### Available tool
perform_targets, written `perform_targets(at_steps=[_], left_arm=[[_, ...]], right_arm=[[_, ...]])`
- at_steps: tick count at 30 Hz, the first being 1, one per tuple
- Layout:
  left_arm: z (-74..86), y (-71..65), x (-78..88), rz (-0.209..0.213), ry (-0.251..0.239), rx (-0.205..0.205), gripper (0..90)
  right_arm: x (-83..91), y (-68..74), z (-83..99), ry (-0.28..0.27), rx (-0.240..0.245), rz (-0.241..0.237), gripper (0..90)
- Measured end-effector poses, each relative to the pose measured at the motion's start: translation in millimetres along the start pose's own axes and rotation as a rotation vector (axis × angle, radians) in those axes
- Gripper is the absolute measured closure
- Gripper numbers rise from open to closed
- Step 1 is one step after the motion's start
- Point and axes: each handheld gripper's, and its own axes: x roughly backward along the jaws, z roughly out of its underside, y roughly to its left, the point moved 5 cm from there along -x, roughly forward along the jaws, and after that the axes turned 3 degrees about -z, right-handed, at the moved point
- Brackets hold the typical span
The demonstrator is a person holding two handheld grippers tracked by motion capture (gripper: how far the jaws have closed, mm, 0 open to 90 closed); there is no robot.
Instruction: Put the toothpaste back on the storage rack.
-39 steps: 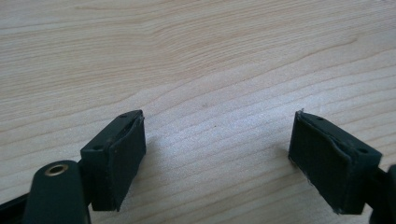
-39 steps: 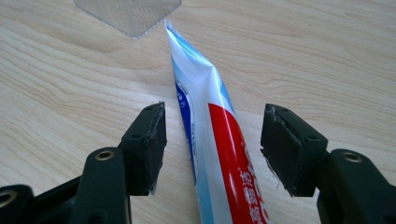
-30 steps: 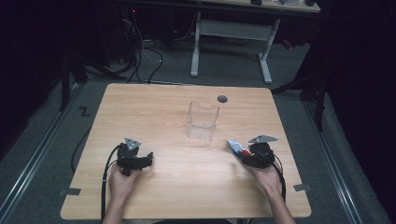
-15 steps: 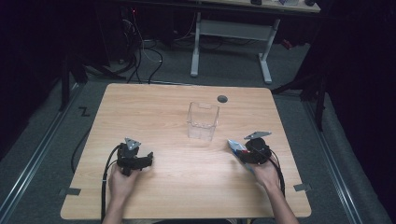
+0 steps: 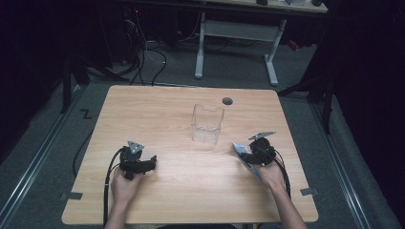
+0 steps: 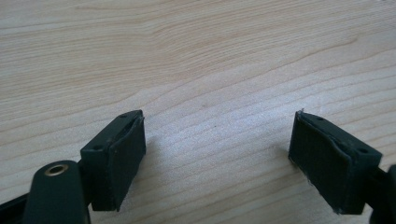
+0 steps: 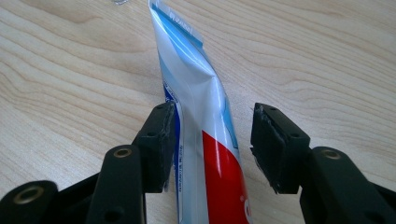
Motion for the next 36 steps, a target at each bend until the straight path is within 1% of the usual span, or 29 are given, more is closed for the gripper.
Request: perform_targets(at_steps=[2,6,11,14,20,22,23,25,26,27,28,29,30,31,36], left_arm=[[0.0,0.0,0.0,0.000,0.000,0.000,19.1],[0.0,0.0,0.0,0.000,0.000,0.000,19.1],[0.0,0.0,0.0,0.000,0.000,0.001,19.1],[0.0,0.0,0.0,0.000,0.000,0.000,19.1],[0.0,0.0,0.0,0.000,0.000,0.000,19.1],[0.0,0.0,0.0,0.000,0.000,0.000,19.1],[0.0,0.0,0.0,0.000,0.000,-0.001,19.1],[0.0,0.0,0.0,0.000,0.000,-0.001,19.1],[0.0,0.0,0.0,0.000,0.000,-0.001,19.1],[0.0,0.0,0.0,0.000,0.000,0.000,19.1],[0.0,0.0,0.0,0.000,0.000,0.000,19.1],[0.0,0.0,0.0,0.000,0.000,0.001,19.1],[0.0,0.0,0.0,0.000,0.000,0.001,19.1],[0.0,-0.1,0.0,0.000,0.000,0.001,19.1],[0.1,-0.1,0.0,0.000,0.000,0.001,19.1]], right_arm=[[-3.1,-0.7,0.6,0.014,0.000,-0.004,50.8],[-4.1,-0.4,-0.2,0.011,-0.005,-0.010,52.3],[-7.5,1.4,-0.1,0.028,-0.006,-0.028,54.4],[-8.9,2.6,0.3,0.037,-0.001,-0.025,54.5],[-10.8,4.3,0.6,0.061,0.028,-0.019,54.9],[-12.2,4.8,0.6,0.085,0.043,-0.013,54.7],[-15.1,6.2,0.5,0.124,0.072,0.001,54.3],[-15.2,6.7,-0.2,0.130,0.075,0.001,54.5],[-15.2,6.7,-0.2,0.130,0.075,0.001,54.5],[-15.7,5.5,-0.7,0.136,0.062,-0.014,54.6],[-15.7,5.5,-0.7,0.136,0.062,-0.014,54.6],[-15.8,3.2,-0.6,0.143,0.041,-0.036,54.7],[-15.8,3.2,-0.6,0.143,0.041,-0.036,54.7],[-16.3,2.1,-0.6,0.138,0.029,-0.050,55.1],[-15.9,2.5,-0.7,0.142,0.033,-0.052,57.4]])
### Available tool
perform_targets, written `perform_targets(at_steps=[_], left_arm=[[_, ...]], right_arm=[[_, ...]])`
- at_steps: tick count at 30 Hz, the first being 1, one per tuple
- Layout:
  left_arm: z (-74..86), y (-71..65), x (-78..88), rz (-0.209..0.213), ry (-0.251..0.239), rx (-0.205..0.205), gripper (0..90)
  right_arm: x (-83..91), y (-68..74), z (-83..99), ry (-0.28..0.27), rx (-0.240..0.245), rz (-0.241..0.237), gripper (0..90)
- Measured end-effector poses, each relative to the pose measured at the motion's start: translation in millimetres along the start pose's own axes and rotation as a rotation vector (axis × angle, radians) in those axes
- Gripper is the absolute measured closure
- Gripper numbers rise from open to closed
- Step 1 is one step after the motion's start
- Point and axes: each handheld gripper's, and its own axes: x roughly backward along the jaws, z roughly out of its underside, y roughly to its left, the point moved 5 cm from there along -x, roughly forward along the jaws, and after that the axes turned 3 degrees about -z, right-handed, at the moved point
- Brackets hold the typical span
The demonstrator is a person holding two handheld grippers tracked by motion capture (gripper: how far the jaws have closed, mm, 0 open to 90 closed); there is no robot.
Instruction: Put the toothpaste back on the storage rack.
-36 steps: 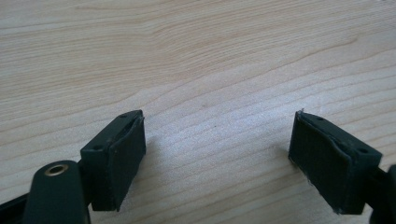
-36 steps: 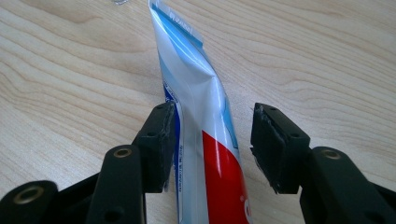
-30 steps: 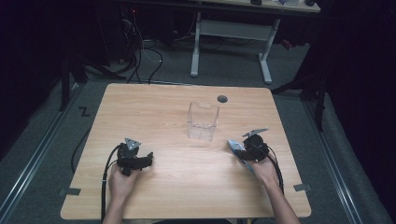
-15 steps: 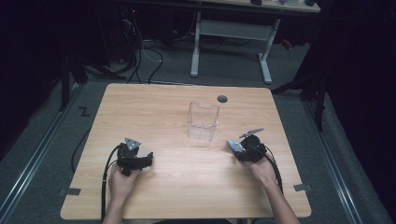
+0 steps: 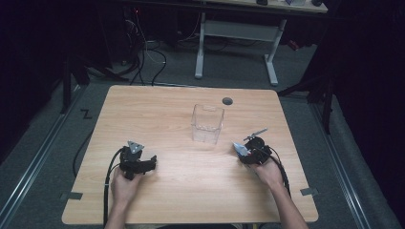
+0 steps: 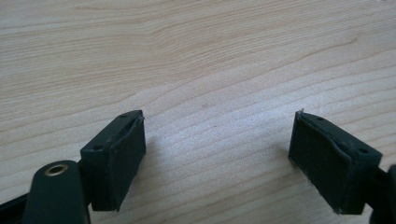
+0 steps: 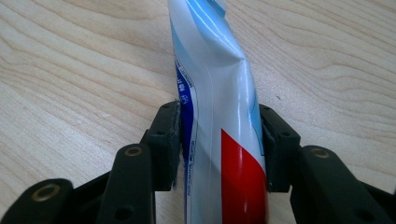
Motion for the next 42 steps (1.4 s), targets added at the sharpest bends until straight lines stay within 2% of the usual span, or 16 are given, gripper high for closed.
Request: perform_targets(at_steps=[7,10,14,17,25,30,42], left_arm=[[0.0,0.0,0.0,0.000,0.000,0.000,19.1],[0.0,0.1,0.0,0.000,0.000,-0.001,19.1],[0.0,0.0,0.0,0.000,0.000,-0.001,19.1],[0.0,0.1,0.0,0.000,0.000,-0.001,19.1],[0.0,0.1,0.0,0.000,0.000,-0.001,19.1],[0.0,0.0,0.0,0.000,0.000,0.000,19.1],[-0.1,0.0,-0.1,0.000,0.000,0.001,19.1]], right_arm=[[0.5,1.8,0.0,0.002,0.016,-0.002,63.0],[0.7,3.2,0.1,-0.001,0.044,0.012,64.7],[1.4,8.2,0.4,-0.004,0.095,0.057,67.5],[2.0,8.9,0.4,-0.005,0.103,0.067,68.1],[5.1,7.6,0.3,-0.025,0.089,0.046,69.2],[12.9,10.1,-0.9,-0.069,0.071,0.006,69.3],[29.6,13.9,-1.4,-0.141,0.057,-0.042,70.1]])
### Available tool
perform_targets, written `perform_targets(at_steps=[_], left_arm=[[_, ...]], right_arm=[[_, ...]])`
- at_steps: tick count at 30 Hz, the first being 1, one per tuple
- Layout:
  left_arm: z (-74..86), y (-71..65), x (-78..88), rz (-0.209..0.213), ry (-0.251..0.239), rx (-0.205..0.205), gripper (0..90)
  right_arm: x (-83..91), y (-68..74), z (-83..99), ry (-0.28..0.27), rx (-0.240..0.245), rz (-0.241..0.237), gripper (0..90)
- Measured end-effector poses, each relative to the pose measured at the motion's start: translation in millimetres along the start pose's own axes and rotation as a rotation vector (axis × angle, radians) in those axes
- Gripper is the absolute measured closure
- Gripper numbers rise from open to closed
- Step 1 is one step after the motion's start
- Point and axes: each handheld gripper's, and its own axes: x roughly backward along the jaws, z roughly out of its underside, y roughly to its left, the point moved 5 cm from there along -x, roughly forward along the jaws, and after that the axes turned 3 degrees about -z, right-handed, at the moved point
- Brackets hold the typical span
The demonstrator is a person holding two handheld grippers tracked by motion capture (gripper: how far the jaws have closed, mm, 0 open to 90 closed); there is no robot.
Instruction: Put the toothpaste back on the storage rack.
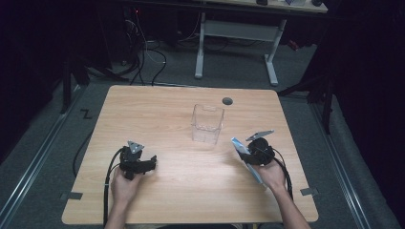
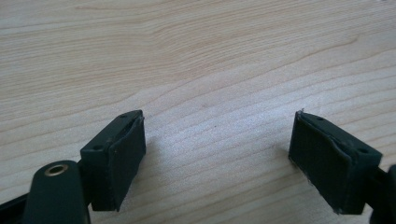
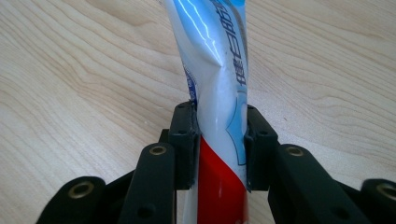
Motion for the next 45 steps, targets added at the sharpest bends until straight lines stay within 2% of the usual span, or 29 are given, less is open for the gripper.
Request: perform_targets(at_steps=[11,16,23,45], left_arm=[[0.0,0.0,0.0,0.000,0.000,-0.001,19.1],[-0.1,0.0,0.0,0.000,0.000,0.000,19.1],[0.0,0.0,0.0,0.000,0.000,-0.001,19.1],[-0.1,0.0,0.0,0.000,0.000,-0.001,19.1]], right_arm=[[12.1,0.1,-2.4,-0.053,-0.025,-0.043,70.5],[18.0,3.3,-7.2,-0.074,-0.008,-0.046,70.5],[24.5,9.9,-15.2,-0.113,0.002,-0.075,70.4],[32.6,26.4,-31.0,-0.189,0.030,-0.136,70.4]])
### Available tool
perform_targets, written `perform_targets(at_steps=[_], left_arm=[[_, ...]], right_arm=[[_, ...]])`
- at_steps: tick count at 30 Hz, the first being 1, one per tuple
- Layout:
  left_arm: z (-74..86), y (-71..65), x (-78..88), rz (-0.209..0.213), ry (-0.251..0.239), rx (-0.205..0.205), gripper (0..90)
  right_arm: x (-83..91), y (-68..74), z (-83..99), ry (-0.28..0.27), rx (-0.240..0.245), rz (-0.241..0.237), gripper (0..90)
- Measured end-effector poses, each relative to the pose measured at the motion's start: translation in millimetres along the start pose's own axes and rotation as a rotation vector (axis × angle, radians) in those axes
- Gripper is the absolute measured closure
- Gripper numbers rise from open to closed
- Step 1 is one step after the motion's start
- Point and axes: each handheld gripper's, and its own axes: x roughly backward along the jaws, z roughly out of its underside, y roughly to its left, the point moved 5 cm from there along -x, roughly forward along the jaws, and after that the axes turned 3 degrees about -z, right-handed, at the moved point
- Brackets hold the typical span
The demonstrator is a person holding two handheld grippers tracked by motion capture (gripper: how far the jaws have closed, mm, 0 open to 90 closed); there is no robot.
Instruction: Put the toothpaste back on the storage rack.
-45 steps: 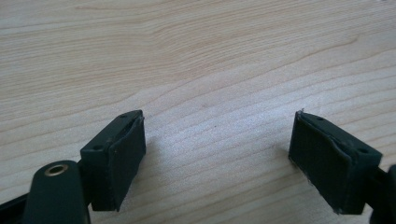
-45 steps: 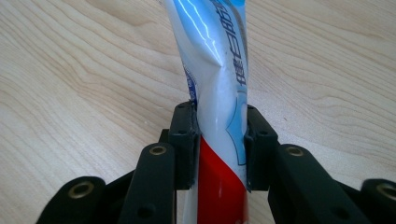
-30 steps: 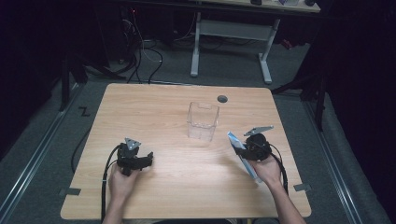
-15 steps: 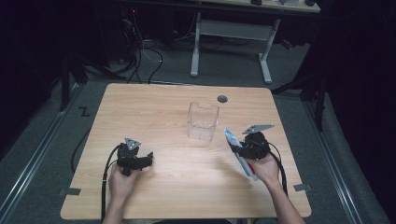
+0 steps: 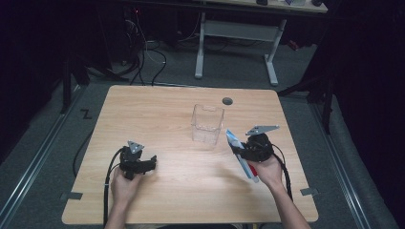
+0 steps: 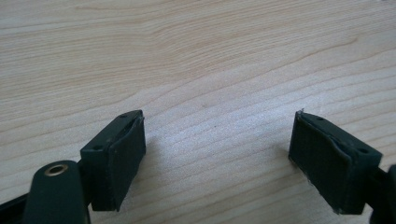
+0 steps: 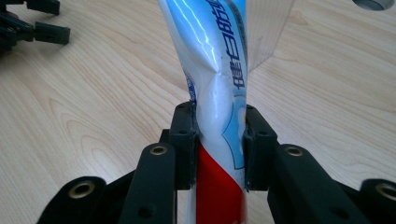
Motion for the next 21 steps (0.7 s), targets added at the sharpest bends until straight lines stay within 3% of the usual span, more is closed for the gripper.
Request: perform_targets(at_steps=[21], left_arm=[[0.0,0.0,0.0,0.000,0.001,-0.001,19.1]], right_arm=[[3.3,19.0,-28.6,-0.074,0.033,-0.069,70.4]])
